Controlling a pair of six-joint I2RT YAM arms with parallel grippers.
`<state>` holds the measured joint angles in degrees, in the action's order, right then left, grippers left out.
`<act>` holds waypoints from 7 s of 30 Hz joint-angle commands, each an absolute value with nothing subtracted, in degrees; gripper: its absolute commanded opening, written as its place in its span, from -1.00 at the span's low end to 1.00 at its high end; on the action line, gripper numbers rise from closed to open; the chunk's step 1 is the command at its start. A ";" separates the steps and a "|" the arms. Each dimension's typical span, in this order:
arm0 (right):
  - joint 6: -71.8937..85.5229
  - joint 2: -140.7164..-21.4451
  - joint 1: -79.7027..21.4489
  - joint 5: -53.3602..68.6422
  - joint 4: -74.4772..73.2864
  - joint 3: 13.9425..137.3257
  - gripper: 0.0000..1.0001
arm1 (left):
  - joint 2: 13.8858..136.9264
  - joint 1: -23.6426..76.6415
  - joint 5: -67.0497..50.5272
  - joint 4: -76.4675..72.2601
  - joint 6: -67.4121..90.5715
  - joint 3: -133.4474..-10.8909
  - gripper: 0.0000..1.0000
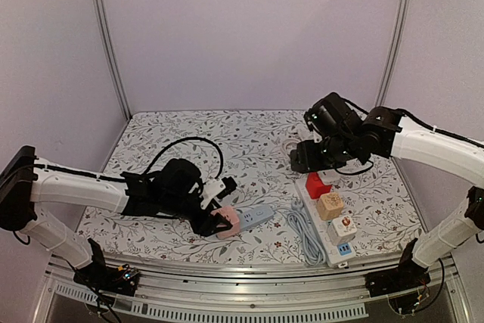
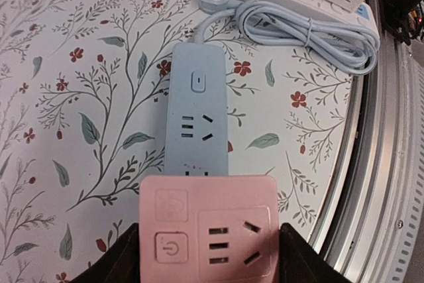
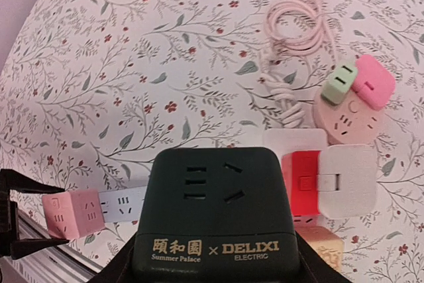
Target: Pull the plug off the socket
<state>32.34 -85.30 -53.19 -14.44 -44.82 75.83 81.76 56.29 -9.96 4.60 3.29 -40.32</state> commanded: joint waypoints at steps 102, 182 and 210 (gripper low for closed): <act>32.17 -122.75 -73.10 -12.84 -41.39 98.00 0.81 | 61.18 35.33 -7.03 7.06 33.49 -29.58 0.99; 18.72 -95.82 -74.44 -9.14 4.33 65.46 -0.09 | 82.84 45.64 -36.40 -11.09 53.85 -34.31 0.56; 31.05 -97.73 -68.73 -3.54 5.76 63.78 -0.40 | 82.58 46.49 -39.28 -13.30 53.05 -34.27 -0.38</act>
<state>26.81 -97.82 -73.17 -3.73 -1.87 64.25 83.00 43.90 -35.22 -14.37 54.78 -34.57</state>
